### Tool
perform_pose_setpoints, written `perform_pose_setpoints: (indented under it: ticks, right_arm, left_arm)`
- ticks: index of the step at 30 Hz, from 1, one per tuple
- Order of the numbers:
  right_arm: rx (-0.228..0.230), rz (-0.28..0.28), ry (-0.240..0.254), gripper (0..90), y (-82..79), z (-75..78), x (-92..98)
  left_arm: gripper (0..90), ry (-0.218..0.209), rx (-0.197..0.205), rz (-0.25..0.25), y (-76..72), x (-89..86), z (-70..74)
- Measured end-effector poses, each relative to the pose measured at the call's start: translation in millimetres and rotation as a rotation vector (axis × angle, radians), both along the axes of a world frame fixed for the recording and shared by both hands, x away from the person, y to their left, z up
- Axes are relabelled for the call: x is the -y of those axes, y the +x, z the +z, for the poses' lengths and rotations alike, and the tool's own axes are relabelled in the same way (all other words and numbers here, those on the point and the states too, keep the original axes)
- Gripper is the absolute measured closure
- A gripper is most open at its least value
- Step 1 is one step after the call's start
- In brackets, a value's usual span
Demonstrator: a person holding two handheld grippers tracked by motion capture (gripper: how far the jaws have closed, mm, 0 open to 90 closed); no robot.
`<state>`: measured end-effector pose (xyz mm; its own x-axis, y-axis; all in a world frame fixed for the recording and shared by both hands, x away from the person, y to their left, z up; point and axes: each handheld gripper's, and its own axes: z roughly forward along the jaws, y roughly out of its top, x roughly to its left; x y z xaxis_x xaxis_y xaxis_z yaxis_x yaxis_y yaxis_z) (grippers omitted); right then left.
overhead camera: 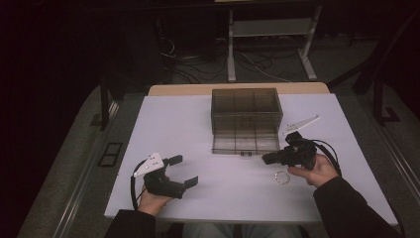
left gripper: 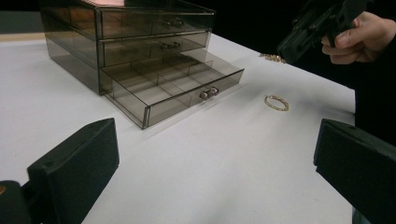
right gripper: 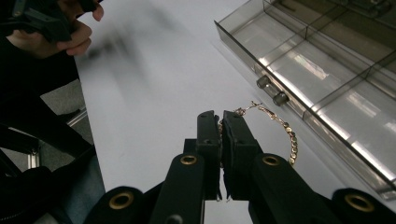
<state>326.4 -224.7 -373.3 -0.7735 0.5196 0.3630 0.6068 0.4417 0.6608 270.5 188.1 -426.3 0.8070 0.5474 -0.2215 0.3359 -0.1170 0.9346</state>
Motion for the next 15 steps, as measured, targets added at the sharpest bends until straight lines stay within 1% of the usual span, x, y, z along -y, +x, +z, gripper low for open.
perform_pose_setpoints:
  ticks: [1, 9, 15]
  right_arm:
    - [0.009, 0.003, -0.004, 85.1, 1.1, 1.6, -0.6]
    - [0.014, 0.014, -0.012, 85.1, 7.3, 13.4, -7.9]
    - [0.035, 0.031, -0.017, 85.1, 14.0, 24.7, -16.3]
  left_arm:
    - [0.0, 0.0, 0.0, 0.0, 0.0, 0.0, 0.0]
    - [0.0, -0.001, 0.0, -0.002, 0.0, 0.0, 0.0]
    - [0.0, -0.001, -0.001, -0.001, 0.2, 0.0, -0.1]
